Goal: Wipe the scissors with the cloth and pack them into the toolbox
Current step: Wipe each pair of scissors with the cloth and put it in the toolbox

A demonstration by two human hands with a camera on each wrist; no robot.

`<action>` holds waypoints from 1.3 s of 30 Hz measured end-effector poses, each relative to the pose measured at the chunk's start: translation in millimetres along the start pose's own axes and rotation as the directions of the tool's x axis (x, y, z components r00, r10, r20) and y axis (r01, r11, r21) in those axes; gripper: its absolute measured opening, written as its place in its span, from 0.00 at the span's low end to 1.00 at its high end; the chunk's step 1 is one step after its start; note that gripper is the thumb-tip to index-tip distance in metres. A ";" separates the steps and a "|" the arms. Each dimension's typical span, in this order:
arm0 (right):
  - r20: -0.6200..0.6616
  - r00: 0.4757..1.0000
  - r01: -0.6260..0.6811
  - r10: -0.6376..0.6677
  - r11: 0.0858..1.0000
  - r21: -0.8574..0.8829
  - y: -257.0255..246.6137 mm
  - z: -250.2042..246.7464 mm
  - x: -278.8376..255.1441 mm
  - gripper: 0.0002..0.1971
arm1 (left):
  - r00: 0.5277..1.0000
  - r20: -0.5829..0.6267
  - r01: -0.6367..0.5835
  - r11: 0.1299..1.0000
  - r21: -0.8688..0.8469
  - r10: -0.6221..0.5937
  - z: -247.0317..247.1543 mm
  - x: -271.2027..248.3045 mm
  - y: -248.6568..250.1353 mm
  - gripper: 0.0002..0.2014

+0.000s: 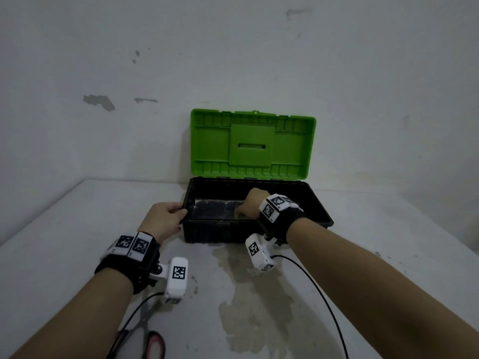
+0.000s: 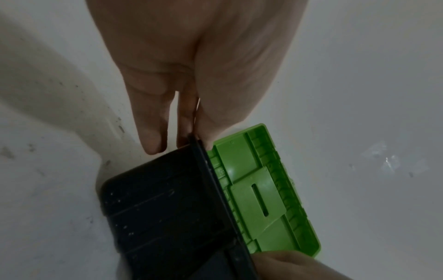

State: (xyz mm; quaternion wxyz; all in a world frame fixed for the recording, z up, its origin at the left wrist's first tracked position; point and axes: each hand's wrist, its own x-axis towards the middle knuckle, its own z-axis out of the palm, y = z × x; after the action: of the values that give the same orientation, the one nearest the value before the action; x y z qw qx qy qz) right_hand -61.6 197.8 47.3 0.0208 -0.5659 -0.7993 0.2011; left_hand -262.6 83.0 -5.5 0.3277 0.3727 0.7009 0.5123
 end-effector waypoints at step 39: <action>-0.222 0.889 -0.398 0.401 0.915 0.063 239.0 19.3 -222.9 0.09 | 0.982 -0.139 0.166 0.228 0.960 -0.129 -25.9 -186.9 -41.7 0.14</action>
State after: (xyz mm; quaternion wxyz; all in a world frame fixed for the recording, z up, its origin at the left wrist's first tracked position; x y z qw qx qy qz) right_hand 227.6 55.1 -9.6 0.0759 -0.7373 -0.6565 0.1405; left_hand -197.3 -97.8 -24.4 0.0657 0.4196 0.9037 -0.0546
